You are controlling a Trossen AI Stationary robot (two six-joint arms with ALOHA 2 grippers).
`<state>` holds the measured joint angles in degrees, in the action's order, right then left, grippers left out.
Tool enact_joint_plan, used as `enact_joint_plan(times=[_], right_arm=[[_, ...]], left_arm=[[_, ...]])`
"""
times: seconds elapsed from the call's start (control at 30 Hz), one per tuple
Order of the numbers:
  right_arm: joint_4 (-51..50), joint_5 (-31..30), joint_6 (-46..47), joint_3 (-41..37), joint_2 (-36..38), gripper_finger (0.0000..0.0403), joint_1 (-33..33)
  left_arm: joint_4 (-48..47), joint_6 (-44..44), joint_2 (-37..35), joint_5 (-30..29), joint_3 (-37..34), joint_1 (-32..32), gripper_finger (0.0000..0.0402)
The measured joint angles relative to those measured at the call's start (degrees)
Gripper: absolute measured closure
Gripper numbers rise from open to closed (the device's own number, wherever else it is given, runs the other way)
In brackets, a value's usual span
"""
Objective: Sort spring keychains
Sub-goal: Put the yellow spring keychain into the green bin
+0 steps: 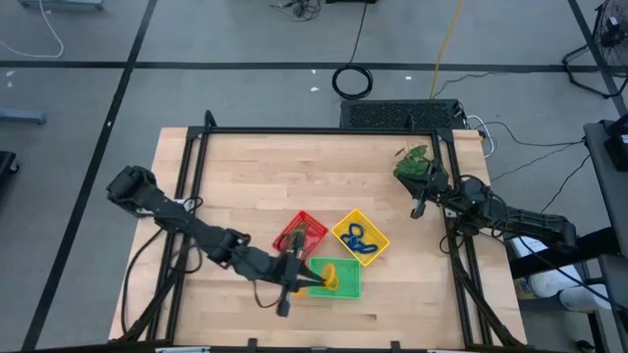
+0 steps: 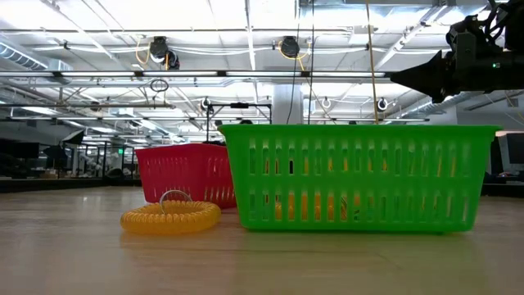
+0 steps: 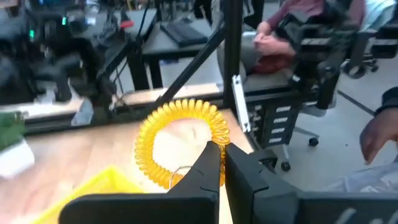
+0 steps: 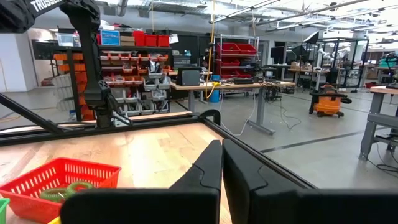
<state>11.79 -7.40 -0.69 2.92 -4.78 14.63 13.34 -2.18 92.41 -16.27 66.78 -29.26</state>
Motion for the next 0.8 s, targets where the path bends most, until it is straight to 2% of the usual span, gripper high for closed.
enact_joint_plan(times=[0.47,0.63,0.8], right_arm=[[0.0,-0.01,0.0,0.0,-0.01,0.0403,0.01],[0.0,-0.02,0.0,0.0,-0.02,0.0403,0.02],[0.0,-0.01,0.0,0.01,-0.02,0.0403,0.01]], left_arm=[[-1.58,-7.84,11.33,3.24,0.0,2.25,0.0386],[-1.78,-8.89,13.24,3.72,0.0,2.34,0.0396],[-1.48,-9.11,13.07,4.26,0.0,2.62,0.0363]])
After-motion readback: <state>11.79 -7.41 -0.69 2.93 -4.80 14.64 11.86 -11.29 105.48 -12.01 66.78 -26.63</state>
